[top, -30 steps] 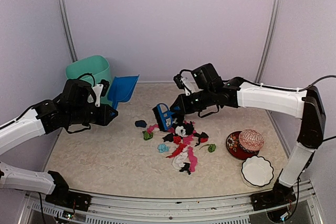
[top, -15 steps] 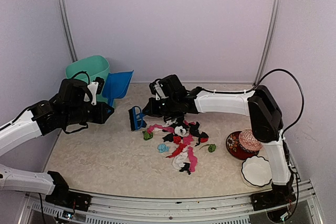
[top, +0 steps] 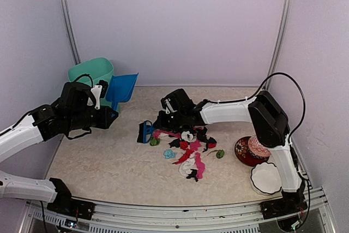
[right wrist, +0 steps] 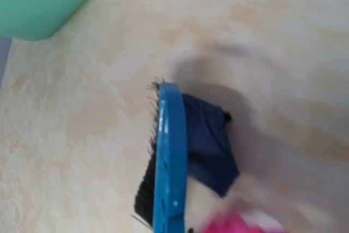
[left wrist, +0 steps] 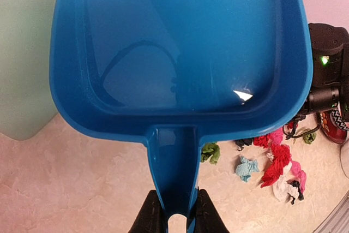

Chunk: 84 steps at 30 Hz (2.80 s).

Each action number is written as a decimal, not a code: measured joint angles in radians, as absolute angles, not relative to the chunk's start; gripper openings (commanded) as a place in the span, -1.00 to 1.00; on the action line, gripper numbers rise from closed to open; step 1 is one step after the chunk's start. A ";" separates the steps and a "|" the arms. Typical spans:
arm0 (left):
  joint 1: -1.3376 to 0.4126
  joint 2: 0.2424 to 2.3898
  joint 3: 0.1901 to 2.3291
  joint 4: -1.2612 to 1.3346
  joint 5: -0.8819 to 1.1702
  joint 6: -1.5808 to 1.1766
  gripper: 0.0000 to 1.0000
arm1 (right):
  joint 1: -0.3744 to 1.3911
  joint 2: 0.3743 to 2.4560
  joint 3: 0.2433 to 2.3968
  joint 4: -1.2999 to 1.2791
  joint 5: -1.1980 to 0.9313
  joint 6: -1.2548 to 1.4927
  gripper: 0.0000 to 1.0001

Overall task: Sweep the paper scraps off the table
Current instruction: Sweep the paper scraps at the center of the board, then sweep the paper scraps into the dustpan.

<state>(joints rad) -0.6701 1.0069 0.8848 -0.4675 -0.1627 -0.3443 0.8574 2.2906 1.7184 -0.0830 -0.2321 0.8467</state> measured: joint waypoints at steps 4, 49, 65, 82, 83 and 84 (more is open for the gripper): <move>-0.670 1.007 0.885 -0.471 -0.163 -0.344 -1.00 | 0.829 2.181 1.562 -0.058 -0.224 0.851 -1.00; -1.273 1.313 0.864 -0.770 -0.250 -0.734 -1.00 | 0.691 1.729 1.310 -0.219 0.337 -0.146 -1.00; -1.247 1.521 0.896 -0.816 -0.163 -0.650 -1.00 | 0.718 2.041 1.514 -0.227 0.345 -0.532 -1.00; -1.155 1.658 0.974 -0.771 -0.128 -0.528 -1.00 | 0.922 2.030 1.432 -0.241 0.336 -0.532 -1.00; -1.151 1.659 0.974 -0.766 -0.128 -0.525 -1.00 | 0.933 2.020 1.423 -0.241 0.330 -0.524 -1.00; -1.150 1.660 0.974 -0.761 -0.128 -0.522 -1.00 | 0.946 2.007 1.409 -0.241 0.319 -0.511 -1.00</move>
<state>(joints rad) -1.1496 1.6596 0.9745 -0.7609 -0.1276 -0.5224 0.9459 2.0071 1.4094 -0.2409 0.3191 -0.5110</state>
